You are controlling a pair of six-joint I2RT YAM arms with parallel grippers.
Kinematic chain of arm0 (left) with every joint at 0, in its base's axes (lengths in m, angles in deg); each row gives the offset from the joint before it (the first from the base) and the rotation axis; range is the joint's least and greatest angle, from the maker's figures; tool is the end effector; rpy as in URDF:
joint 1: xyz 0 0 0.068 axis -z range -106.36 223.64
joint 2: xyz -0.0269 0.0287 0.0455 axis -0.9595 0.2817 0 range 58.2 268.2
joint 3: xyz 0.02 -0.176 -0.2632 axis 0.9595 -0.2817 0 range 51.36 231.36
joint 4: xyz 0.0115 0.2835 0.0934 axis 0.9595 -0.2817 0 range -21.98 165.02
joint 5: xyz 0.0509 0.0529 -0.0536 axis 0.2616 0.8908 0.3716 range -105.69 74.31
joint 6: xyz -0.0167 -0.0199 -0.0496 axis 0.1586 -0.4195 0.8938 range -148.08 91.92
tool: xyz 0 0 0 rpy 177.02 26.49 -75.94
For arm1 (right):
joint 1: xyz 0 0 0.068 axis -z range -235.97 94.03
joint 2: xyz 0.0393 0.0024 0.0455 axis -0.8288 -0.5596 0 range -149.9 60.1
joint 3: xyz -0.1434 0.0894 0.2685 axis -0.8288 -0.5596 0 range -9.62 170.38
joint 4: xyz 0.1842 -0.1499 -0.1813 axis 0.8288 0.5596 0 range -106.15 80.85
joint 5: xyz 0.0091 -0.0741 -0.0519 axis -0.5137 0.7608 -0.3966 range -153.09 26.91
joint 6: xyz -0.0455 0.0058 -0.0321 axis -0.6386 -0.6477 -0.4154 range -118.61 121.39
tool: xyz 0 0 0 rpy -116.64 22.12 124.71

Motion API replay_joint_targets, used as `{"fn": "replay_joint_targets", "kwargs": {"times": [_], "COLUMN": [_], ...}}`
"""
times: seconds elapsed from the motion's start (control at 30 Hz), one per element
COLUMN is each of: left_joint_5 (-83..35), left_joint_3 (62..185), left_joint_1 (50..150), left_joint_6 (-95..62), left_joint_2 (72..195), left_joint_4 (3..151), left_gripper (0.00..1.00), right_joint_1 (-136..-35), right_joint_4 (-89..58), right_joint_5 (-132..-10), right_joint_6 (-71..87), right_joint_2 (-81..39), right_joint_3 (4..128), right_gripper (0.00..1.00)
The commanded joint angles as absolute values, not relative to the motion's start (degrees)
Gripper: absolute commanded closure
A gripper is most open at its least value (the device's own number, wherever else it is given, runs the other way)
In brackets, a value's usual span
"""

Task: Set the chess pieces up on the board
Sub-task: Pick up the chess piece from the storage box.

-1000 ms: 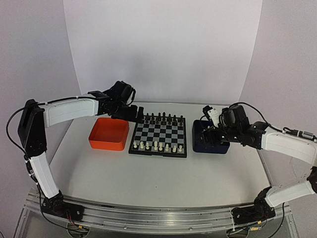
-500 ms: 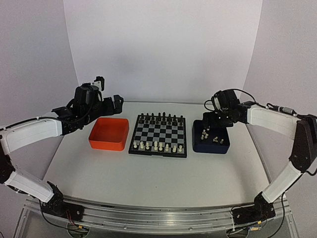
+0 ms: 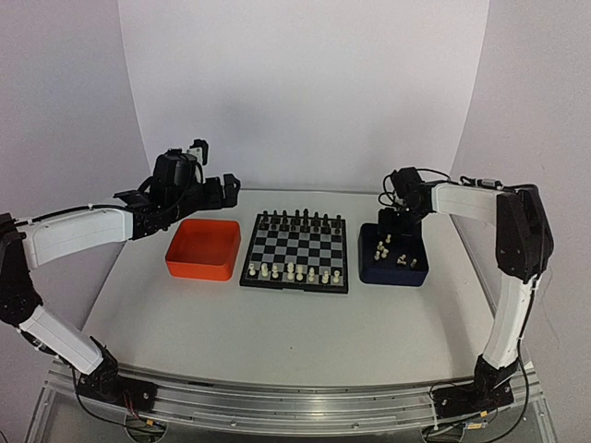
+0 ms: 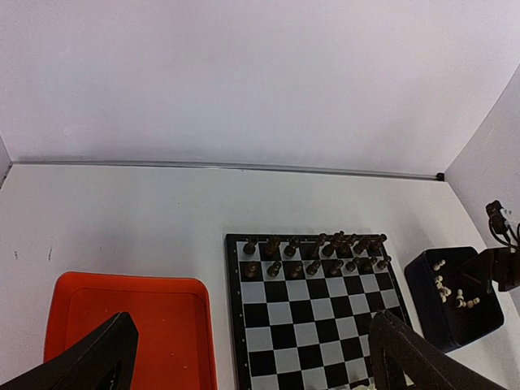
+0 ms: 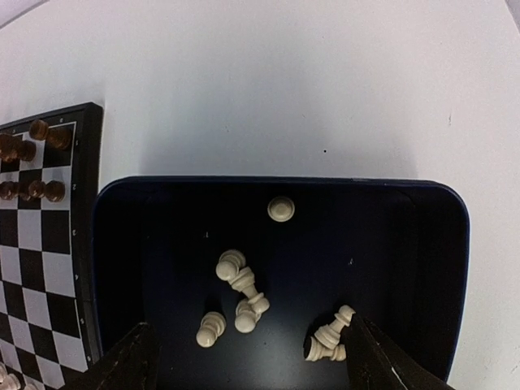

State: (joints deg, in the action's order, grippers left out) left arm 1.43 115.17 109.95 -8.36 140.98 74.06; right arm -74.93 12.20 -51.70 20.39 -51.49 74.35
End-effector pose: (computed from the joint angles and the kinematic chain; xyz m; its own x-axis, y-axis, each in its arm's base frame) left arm 0.3079 -0.2122 0.3472 -0.3743 -0.1251 -0.9188 0.2302 0.9473 -0.2228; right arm 0.4531 0.1475 0.2299 -0.8108 0.0589 -0.5824 0.0529 0.9982 0.0273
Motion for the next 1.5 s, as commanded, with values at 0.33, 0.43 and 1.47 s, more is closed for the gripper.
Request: {"fn": "replay_joint_targets", "kwargs": {"times": [0.33, 0.43, 1.47], "left_joint_5": [-3.5, -4.6, -8.7], "left_joint_3": [118.3, 118.2, 117.5], "left_joint_1": [109.2, 109.1, 108.9], "left_joint_6": [-7.6, -7.1, -5.9], "left_joint_2": [143.2, 143.9, 144.6], "left_joint_4": [74.2, 74.4, 74.8], "left_gripper": [0.00, 0.00, 0.00], "right_joint_1": [-72.6, -72.3, -71.9], "right_joint_4": [13.0, 12.9, 12.1], "right_joint_5": [-50.1, -50.2, -49.9], "right_joint_6": [24.0, 24.6, 20.2], "right_joint_2": [-65.2, -66.8, -67.6], "right_joint_3": [86.6, 87.8, 88.4], "right_gripper": [0.48, 0.52, 1.00]}}
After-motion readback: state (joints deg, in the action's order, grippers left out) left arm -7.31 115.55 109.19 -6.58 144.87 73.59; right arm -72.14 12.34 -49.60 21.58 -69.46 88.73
